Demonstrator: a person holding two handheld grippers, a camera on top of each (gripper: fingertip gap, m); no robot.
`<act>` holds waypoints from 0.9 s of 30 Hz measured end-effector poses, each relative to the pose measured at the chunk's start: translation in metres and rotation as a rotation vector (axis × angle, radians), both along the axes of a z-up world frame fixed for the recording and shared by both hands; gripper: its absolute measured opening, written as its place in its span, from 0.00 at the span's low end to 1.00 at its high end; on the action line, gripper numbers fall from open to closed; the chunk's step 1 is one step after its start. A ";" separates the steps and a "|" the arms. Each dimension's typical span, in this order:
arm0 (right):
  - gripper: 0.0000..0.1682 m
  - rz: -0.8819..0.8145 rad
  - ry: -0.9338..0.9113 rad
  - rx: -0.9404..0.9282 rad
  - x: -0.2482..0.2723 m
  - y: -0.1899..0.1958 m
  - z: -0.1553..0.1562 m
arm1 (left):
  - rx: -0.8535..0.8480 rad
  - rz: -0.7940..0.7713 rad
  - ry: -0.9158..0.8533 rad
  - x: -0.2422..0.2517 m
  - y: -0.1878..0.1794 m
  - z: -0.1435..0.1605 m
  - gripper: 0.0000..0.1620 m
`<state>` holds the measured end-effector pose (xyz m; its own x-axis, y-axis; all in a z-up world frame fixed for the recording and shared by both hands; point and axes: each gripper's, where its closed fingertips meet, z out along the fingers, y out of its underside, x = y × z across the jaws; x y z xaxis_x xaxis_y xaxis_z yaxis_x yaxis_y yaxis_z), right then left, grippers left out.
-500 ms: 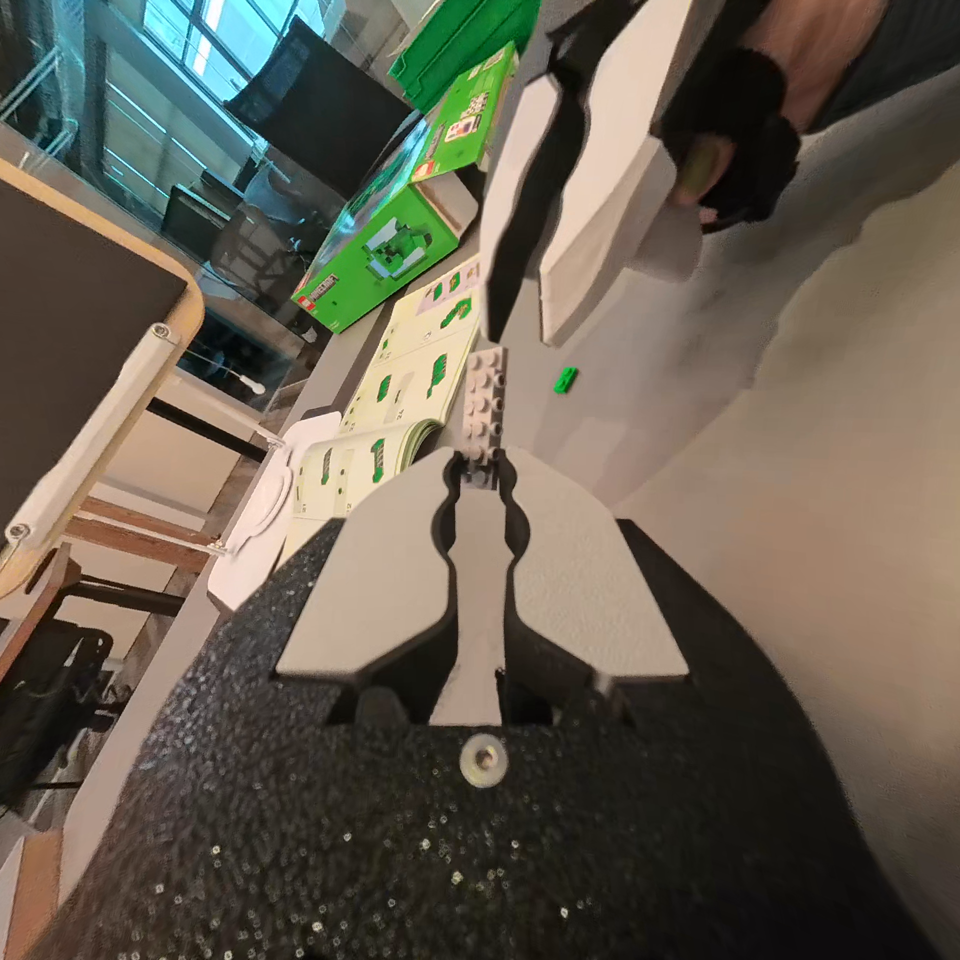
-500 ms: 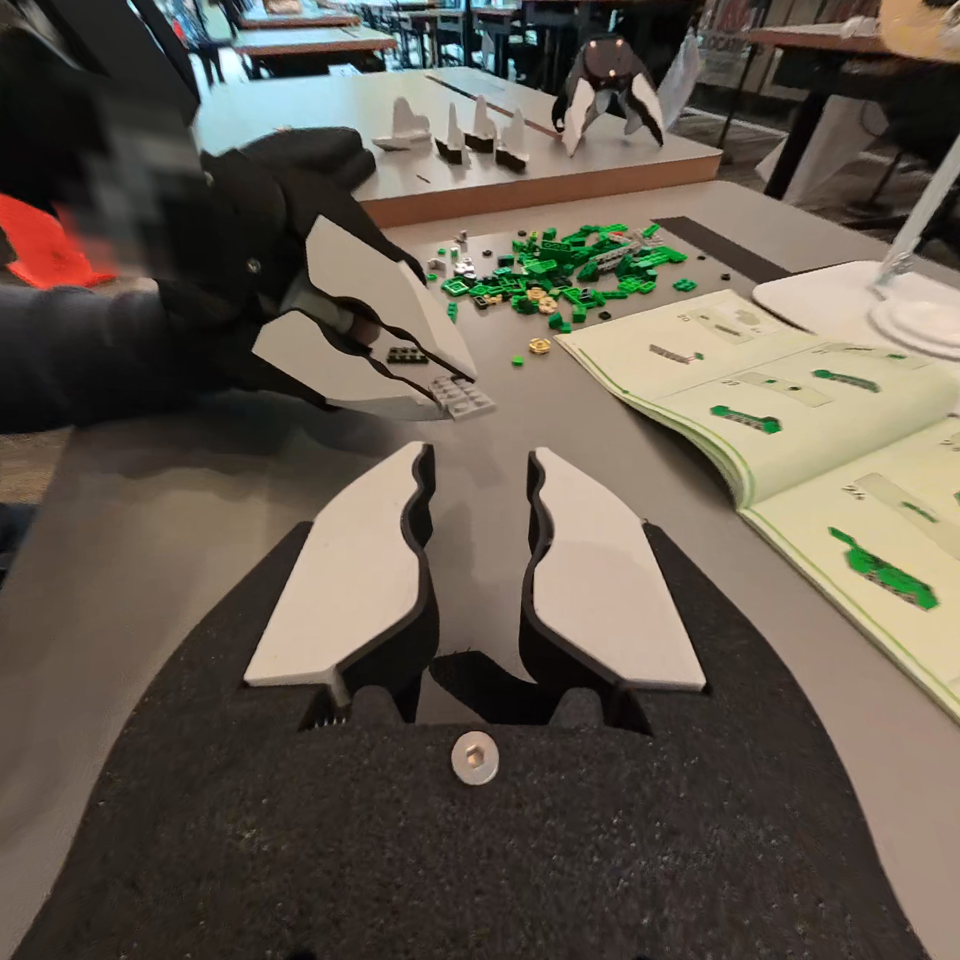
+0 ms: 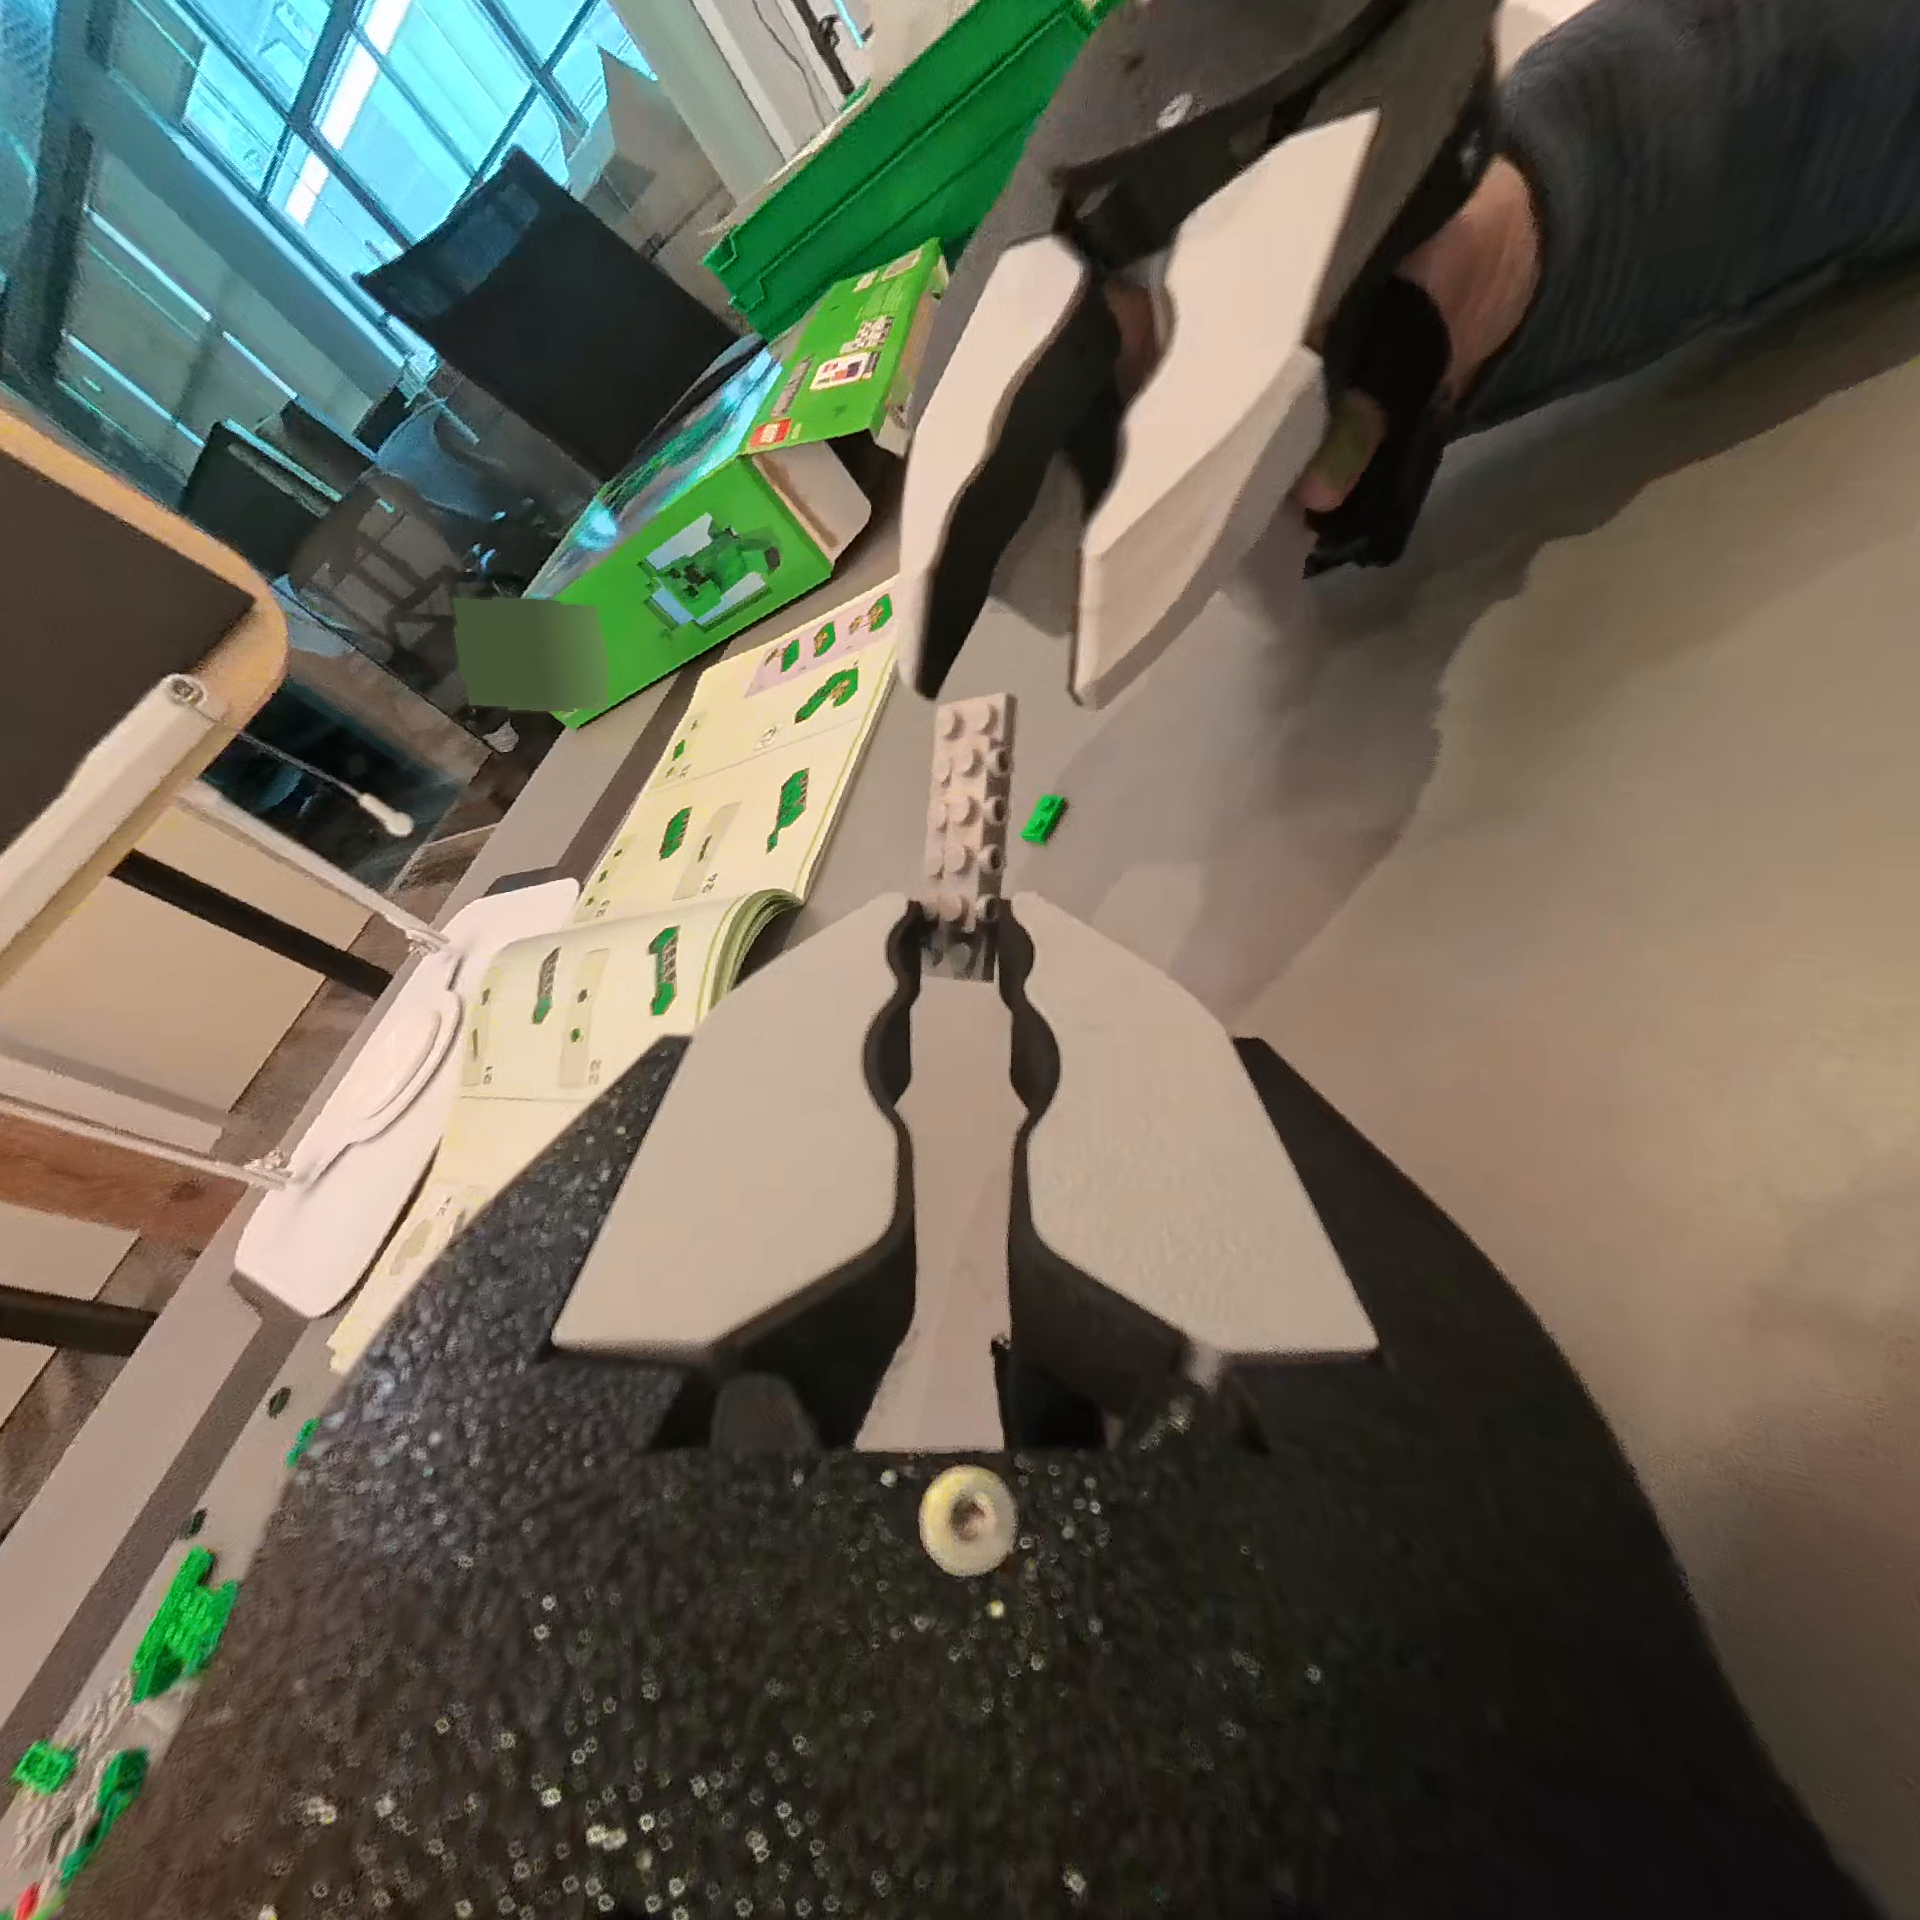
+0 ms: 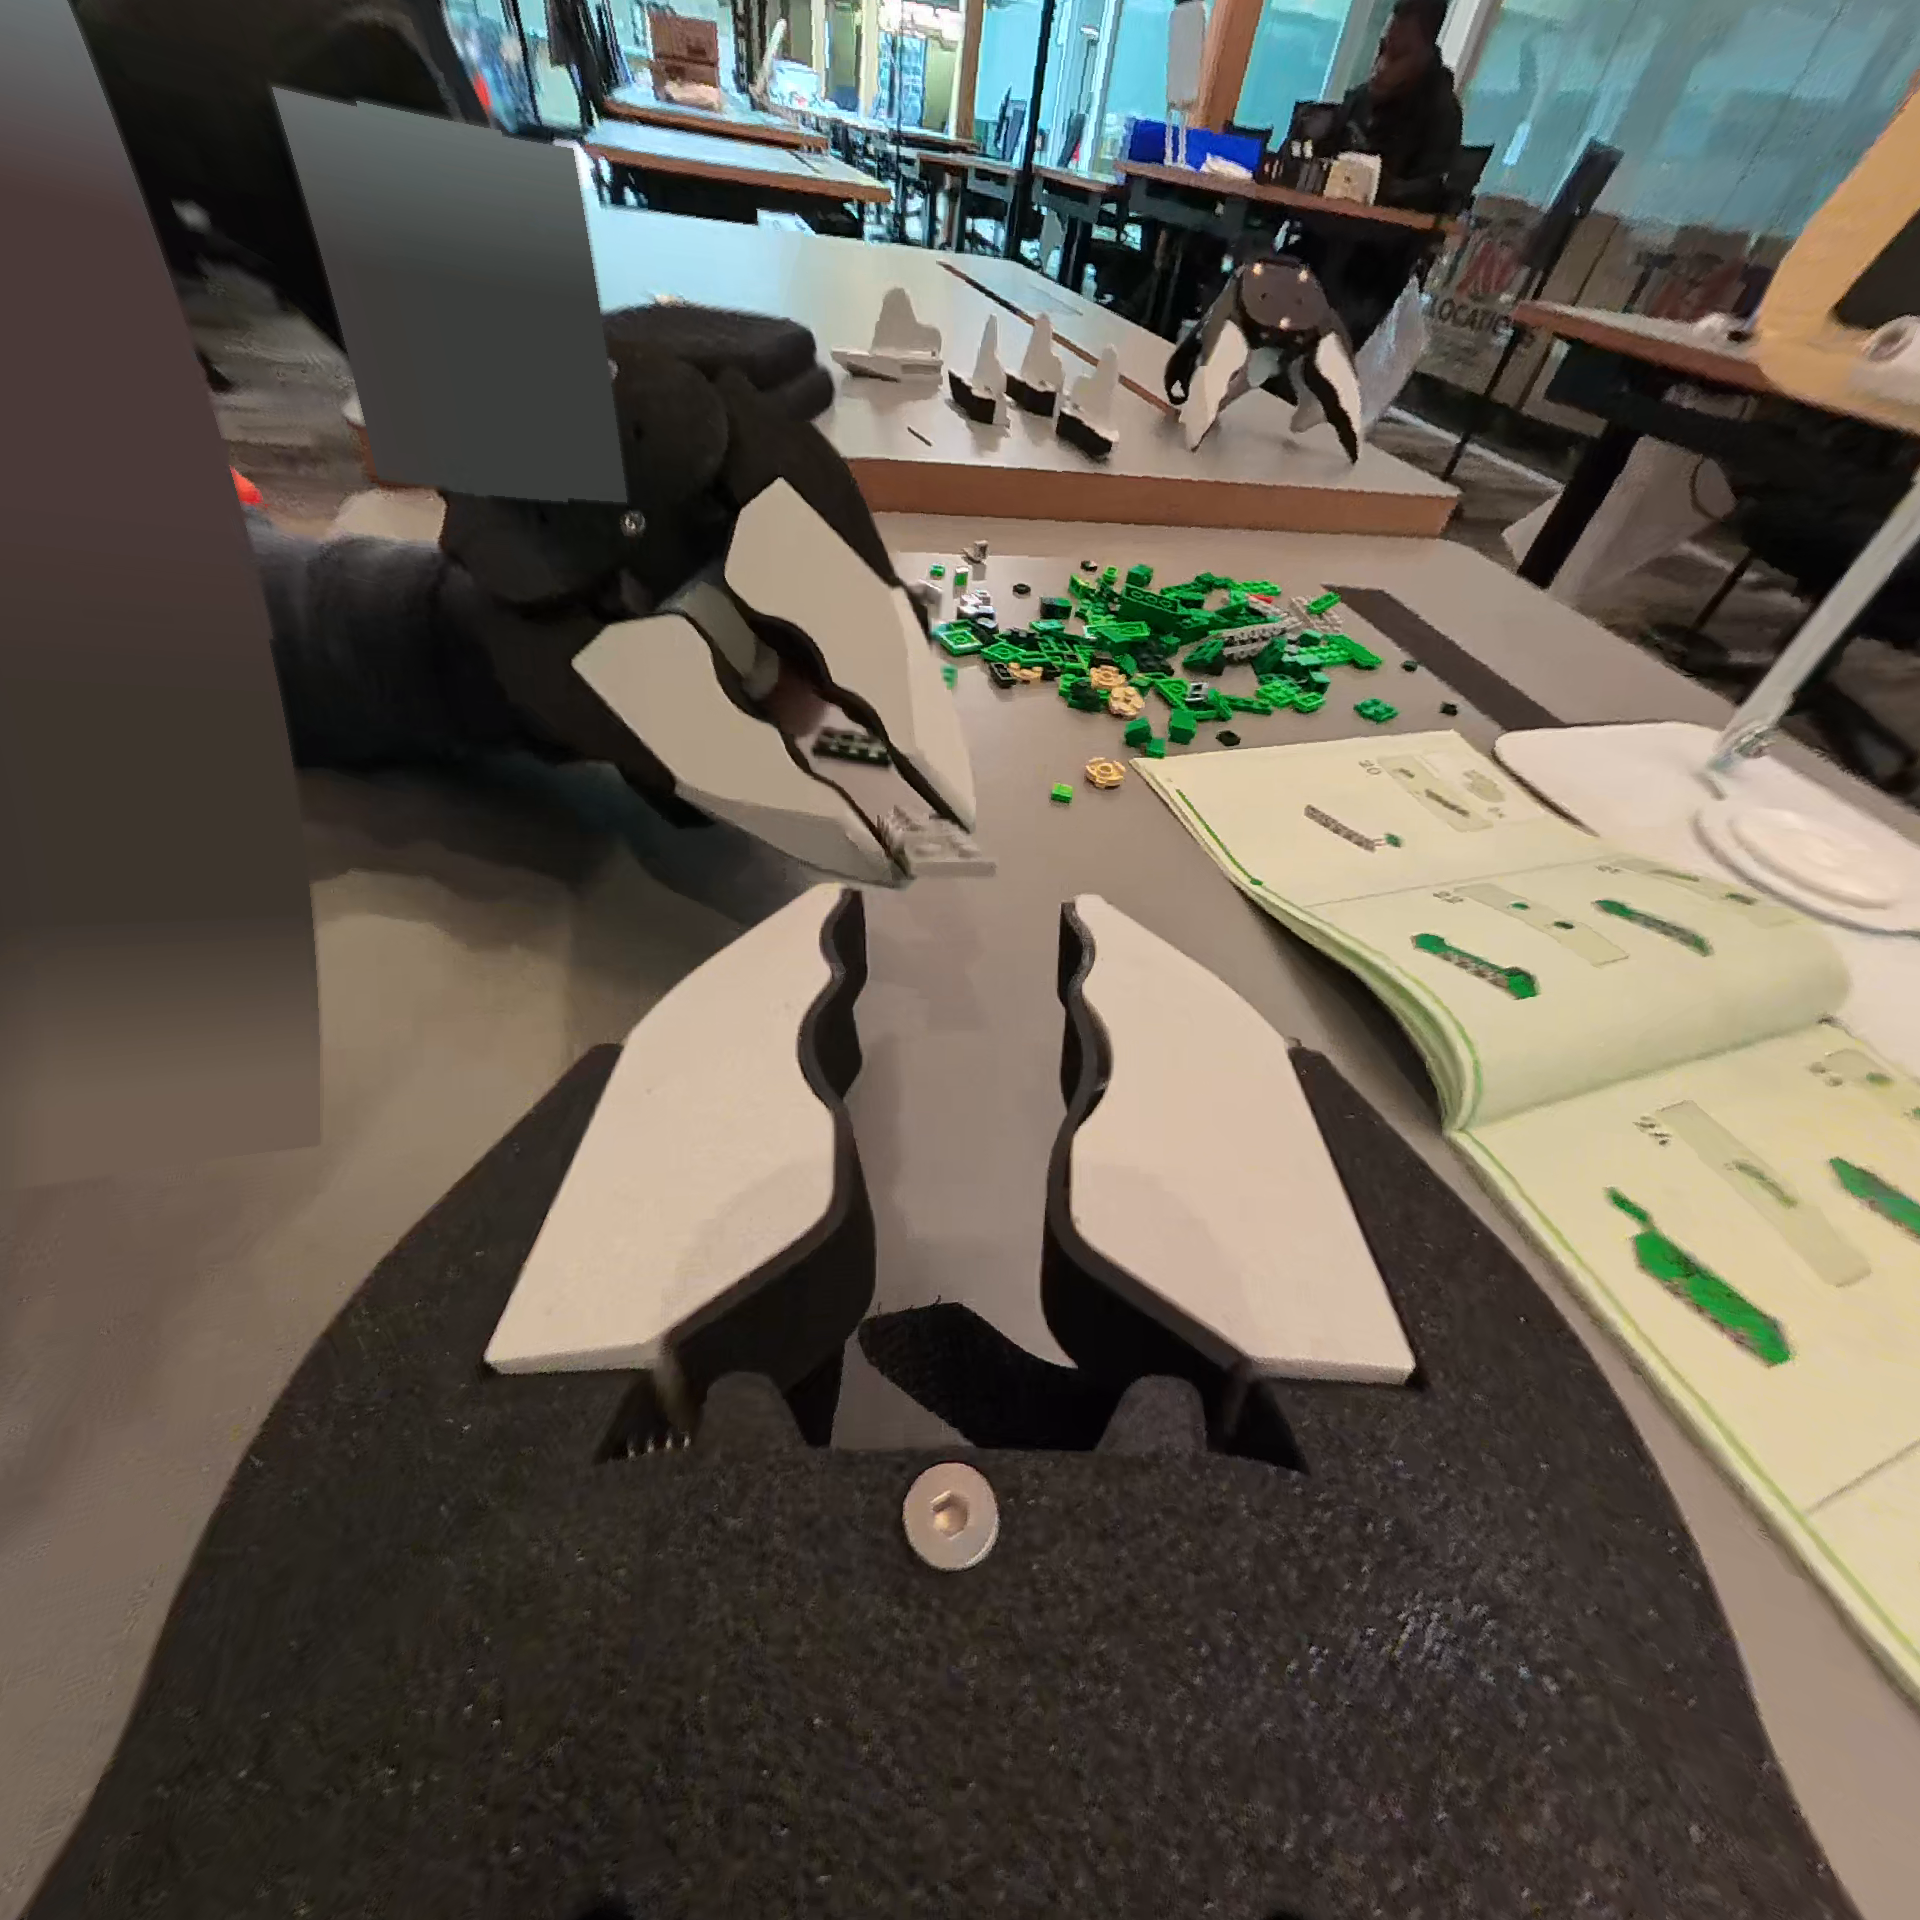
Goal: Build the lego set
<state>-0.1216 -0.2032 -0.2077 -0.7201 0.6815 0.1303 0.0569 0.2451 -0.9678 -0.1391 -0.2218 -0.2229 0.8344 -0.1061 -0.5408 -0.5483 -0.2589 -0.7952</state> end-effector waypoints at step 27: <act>0.18 -0.310 0.573 1.080 -0.023 0.006 -0.020 | -0.216 0.180 -0.157 -0.007 0.006 -0.019 0.08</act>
